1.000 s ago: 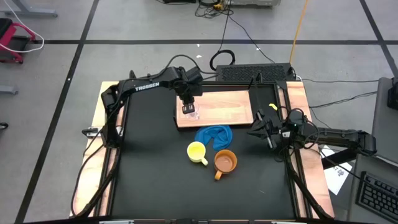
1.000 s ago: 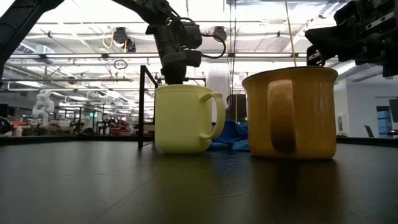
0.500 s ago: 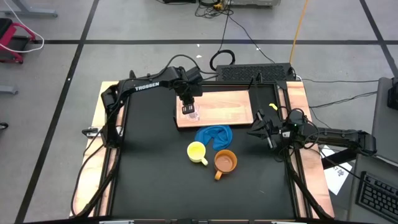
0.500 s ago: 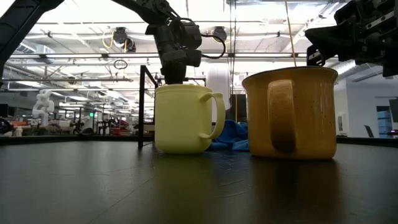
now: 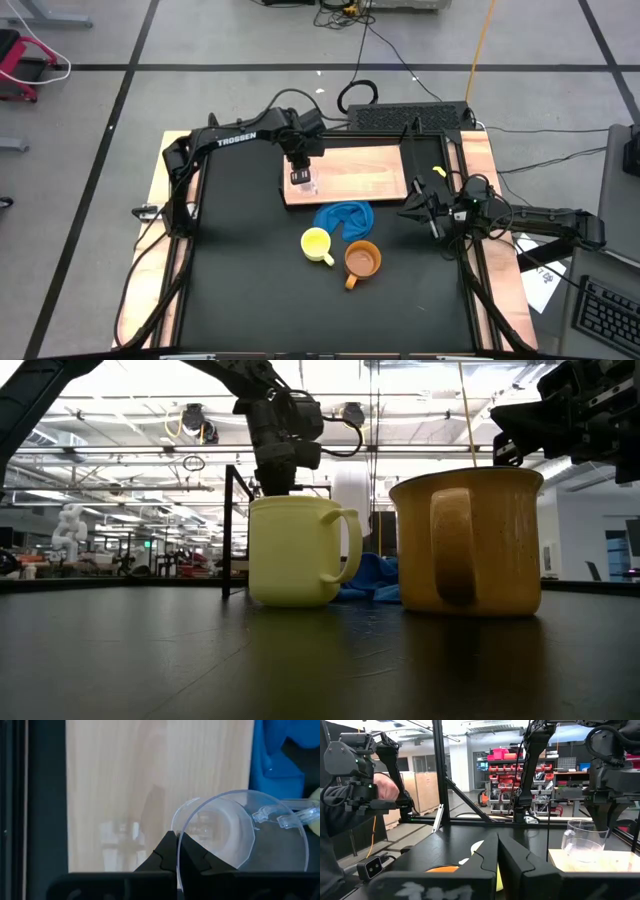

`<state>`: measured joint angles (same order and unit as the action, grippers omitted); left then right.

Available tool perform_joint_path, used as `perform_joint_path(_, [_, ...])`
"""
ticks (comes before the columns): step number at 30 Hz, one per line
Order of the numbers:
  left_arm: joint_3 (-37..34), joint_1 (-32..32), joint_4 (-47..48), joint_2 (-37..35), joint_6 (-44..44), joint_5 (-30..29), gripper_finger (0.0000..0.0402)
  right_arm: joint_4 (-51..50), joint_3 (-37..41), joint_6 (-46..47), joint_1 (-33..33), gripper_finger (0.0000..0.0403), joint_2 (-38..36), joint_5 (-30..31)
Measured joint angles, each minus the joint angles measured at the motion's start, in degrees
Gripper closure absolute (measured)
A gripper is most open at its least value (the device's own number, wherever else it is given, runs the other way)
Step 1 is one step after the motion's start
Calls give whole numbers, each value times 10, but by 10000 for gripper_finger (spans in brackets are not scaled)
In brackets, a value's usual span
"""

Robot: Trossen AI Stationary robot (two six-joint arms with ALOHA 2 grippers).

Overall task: Stack small to large cups/mugs on shelf
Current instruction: Put the transparent mug onto the shelf

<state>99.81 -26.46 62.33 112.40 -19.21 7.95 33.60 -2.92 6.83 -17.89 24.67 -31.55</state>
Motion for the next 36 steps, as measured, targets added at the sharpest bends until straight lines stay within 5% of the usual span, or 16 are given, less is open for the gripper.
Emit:
perform_joint_path(30, [-46,5,-54,-4,22,-16,401,0,0,5,0,403,0,0])
perform_joint_path(36, [-50,6,-53,-6,18,-24,369,0,0,5,0,403,0,0])
